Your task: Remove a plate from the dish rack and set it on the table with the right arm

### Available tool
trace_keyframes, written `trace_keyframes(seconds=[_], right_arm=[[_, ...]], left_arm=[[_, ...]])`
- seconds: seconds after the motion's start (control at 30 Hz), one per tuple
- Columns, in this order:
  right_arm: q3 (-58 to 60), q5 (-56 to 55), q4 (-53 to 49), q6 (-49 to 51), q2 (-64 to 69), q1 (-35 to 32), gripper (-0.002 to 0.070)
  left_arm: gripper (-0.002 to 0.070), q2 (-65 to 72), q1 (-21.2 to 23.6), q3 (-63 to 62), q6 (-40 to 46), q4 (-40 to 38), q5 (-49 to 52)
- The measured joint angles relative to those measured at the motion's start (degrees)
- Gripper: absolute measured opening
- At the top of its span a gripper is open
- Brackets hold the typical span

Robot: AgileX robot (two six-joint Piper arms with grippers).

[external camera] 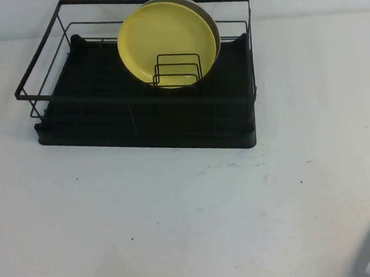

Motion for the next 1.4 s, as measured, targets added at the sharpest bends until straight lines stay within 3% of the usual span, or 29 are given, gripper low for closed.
trace_keyframes(seconds=[0.97,1.4], right_arm=[[0.00,0.00,0.16,0.00,0.00,0.00,-0.0018],[0.00,-1.51,9.23,0.00,0.00,0.00,-0.0018]], left_arm=[[-0.0004,0.00,0.00,0.00,0.00,0.00,0.00],[-0.0004,0.00,0.00,0.00,0.00,0.00,0.00]])
